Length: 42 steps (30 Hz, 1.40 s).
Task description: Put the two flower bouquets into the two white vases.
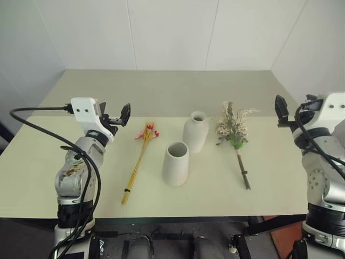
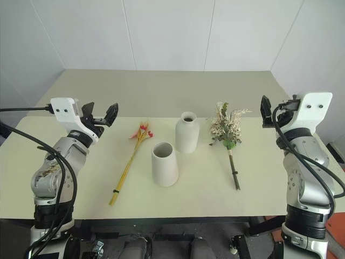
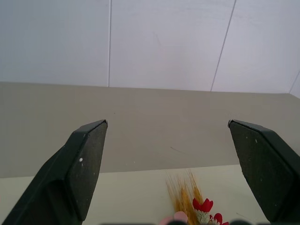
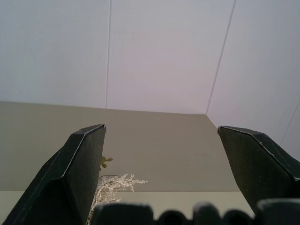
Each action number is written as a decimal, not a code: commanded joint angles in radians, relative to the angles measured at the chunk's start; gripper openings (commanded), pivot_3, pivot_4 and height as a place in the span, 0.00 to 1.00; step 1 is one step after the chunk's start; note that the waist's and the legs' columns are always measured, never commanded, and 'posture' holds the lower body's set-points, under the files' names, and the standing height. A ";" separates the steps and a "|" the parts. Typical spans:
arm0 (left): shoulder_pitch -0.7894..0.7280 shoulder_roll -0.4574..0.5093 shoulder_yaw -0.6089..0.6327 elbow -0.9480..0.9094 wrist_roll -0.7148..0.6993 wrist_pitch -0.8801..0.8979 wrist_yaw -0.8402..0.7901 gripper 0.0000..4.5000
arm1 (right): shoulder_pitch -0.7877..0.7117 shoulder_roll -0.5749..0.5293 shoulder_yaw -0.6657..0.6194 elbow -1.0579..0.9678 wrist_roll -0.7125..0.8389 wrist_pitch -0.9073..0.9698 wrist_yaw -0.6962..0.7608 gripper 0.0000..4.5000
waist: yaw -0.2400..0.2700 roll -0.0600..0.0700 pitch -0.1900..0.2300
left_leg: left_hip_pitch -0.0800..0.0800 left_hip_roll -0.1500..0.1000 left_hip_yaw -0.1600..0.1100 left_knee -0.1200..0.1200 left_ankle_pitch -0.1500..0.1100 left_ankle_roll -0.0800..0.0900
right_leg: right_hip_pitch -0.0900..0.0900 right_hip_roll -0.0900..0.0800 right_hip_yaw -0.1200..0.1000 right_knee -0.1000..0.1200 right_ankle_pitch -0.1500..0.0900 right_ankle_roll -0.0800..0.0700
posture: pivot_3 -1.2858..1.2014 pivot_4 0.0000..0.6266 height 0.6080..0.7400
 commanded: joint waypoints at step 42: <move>-0.227 0.498 -0.128 0.197 -0.186 0.019 -0.971 1.00 | -0.321 -0.389 0.263 0.207 0.145 0.848 0.367 1.00 | -0.007 0.000 0.000 | -0.002 0.000 0.001 -0.001 0.000 0.000 | -0.004 0.000 0.000 -0.001 -0.001 0.001 | 0.52 0.24 1.00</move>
